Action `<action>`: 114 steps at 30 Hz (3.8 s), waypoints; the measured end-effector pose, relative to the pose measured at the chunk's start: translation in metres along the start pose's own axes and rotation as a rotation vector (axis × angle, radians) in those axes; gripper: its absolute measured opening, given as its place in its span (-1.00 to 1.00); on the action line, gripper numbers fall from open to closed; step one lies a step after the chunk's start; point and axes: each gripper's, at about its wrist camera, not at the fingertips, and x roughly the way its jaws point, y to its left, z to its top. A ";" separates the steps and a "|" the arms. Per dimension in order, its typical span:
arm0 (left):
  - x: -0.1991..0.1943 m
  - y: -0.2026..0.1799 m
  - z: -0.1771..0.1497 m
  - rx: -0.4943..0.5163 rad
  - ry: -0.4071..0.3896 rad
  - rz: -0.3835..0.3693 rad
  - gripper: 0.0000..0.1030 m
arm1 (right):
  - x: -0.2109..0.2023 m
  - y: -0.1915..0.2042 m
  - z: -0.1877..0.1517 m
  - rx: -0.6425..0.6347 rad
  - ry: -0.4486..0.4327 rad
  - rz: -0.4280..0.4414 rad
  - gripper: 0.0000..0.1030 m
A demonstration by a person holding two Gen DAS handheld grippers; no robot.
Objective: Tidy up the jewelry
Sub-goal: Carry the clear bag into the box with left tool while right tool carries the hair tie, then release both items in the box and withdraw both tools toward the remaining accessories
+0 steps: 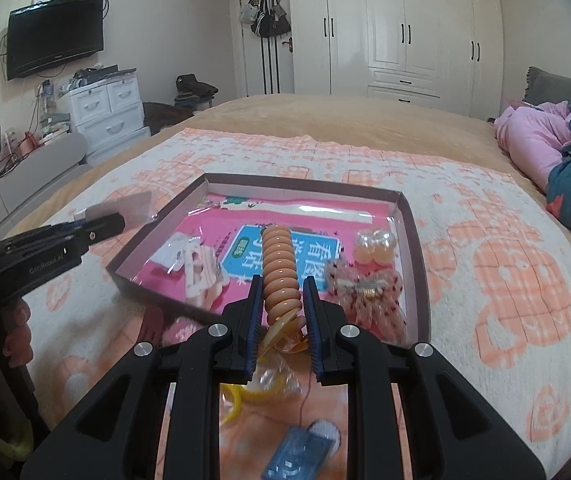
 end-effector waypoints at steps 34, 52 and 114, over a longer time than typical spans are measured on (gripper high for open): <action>0.087 -0.033 0.029 0.143 0.074 -0.018 -0.69 | 0.066 -0.053 0.026 0.045 0.105 -0.077 -0.62; 0.094 -0.040 0.027 0.163 0.083 -0.036 -0.66 | 0.088 -0.055 0.015 0.079 0.182 -0.049 -0.58; -0.037 -0.022 0.002 0.045 -0.102 -0.006 0.64 | -0.026 -0.023 -0.007 0.077 -0.036 0.002 0.76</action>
